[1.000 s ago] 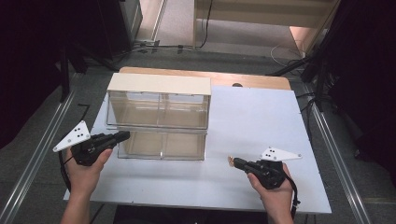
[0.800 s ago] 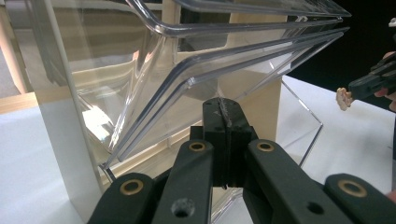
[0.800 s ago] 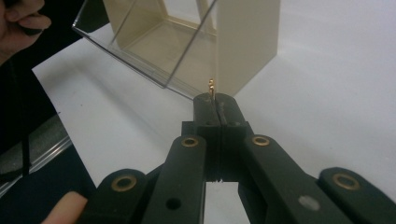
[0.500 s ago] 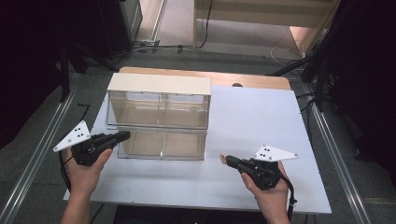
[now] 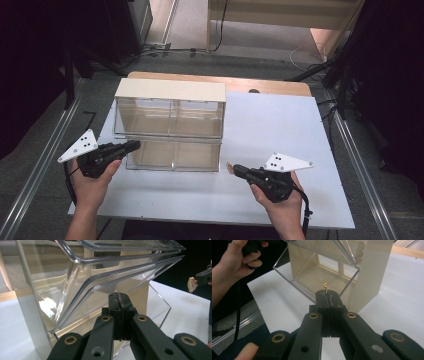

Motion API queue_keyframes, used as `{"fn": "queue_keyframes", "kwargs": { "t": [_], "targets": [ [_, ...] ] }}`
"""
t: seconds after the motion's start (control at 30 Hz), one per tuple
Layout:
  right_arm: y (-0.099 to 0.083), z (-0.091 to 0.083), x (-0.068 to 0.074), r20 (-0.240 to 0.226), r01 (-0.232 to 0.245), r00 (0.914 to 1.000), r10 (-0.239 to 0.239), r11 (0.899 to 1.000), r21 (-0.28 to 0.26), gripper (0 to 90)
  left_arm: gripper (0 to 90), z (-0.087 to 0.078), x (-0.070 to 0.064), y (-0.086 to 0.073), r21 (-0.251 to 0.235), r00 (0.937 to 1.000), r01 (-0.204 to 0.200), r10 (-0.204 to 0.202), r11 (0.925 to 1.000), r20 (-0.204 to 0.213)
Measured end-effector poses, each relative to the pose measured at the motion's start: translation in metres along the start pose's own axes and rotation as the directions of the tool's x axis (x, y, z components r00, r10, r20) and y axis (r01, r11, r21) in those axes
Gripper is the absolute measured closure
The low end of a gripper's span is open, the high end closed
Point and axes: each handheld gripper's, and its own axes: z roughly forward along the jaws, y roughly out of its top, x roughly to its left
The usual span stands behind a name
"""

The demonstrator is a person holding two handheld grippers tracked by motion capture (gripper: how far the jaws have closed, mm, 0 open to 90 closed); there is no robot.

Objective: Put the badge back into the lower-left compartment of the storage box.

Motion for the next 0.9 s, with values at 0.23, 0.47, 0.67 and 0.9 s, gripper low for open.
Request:
{"fn": "queue_keyframes", "kwargs": {
  "t": [0.23, 0.47, 0.67, 0.9],
  "targets": [
    [0.005, 0.01, 0.008, -0.018, 0.013, 0.9998, -0.013, 1.0, -0.017, 86.8, 90.0, 0.0, 0.0, 0.001, 0.002, 1.0, -0.001, 0.001, 1.0, 0.003],
    [0.011, 0.023, 0.02, -0.042, 0.041, 0.9982, -0.042, 0.999, -0.014, 86.8, 90.0, 0.0, -0.001, 0.001, 0.003, 1.0, -0.003, 0.003, 1.0, 0.004],
    [0.014, 0.035, 0.027, -0.053, 0.056, 0.997, -0.057, 0.998, -0.021, 86.8, 90.0, 0.001, -0.001, 0.001, 0.0, 0.9999, -0.001, 0.001, 1.0, 0.011],
    [0.018, 0.045, 0.032, -0.051, 0.071, 0.9961, -0.072, 0.997, -0.022, 86.8, 90.0, 0.001, 0.0, 0.001, 0.003, 0.9999, -0.002, 0.002, 1.0, 0.012]
  ]
}}
